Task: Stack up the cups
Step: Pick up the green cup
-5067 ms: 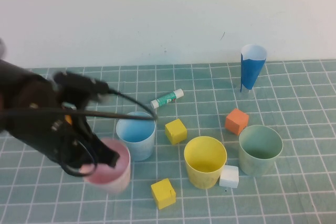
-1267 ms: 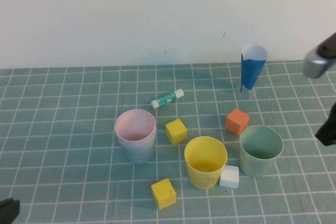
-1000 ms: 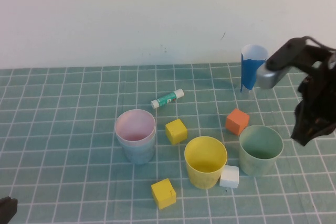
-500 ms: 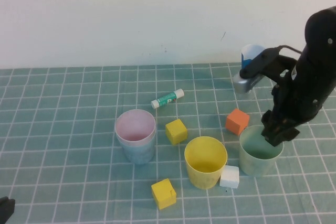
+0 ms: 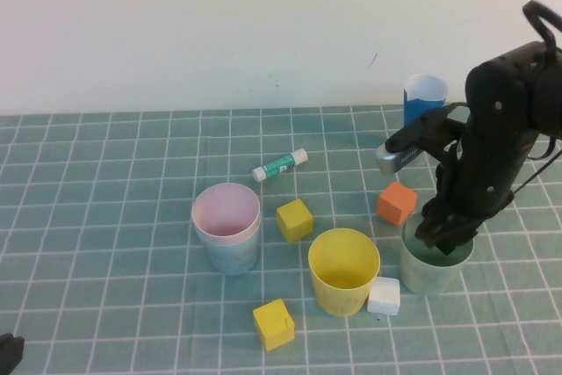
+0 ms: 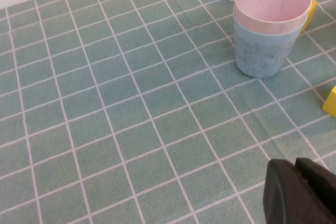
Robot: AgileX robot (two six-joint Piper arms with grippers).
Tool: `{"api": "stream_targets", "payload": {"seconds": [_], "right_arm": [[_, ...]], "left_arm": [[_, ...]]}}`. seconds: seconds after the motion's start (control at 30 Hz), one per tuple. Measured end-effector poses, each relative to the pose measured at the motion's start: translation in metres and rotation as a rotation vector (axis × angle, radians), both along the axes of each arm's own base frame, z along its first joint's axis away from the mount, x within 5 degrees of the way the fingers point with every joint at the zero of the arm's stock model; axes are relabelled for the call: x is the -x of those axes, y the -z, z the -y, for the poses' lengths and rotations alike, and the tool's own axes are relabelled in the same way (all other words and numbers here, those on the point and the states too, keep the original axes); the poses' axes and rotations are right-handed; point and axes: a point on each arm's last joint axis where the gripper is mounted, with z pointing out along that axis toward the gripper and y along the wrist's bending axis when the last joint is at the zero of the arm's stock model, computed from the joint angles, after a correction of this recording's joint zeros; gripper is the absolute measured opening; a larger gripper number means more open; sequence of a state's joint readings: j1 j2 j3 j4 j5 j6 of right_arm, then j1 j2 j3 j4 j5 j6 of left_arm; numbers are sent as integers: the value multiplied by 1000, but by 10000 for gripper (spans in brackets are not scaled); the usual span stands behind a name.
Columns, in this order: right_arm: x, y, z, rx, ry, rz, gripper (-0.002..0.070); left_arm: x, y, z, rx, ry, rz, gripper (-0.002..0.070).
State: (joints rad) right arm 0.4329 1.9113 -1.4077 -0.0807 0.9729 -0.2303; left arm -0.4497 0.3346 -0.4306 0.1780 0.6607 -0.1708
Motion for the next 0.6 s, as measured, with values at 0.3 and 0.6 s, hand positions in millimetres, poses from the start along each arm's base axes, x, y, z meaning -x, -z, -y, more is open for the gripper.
{"api": "stream_targets", "payload": {"seconds": [0.3,0.6], "right_arm": [[-3,0,-1,-15,-3,32,26],[20,-92,11,-44,-38,151,16]], "left_arm": [[0,0,0,-1,0,0,-1],[0,0,0,-1,0,0,-1]]}}
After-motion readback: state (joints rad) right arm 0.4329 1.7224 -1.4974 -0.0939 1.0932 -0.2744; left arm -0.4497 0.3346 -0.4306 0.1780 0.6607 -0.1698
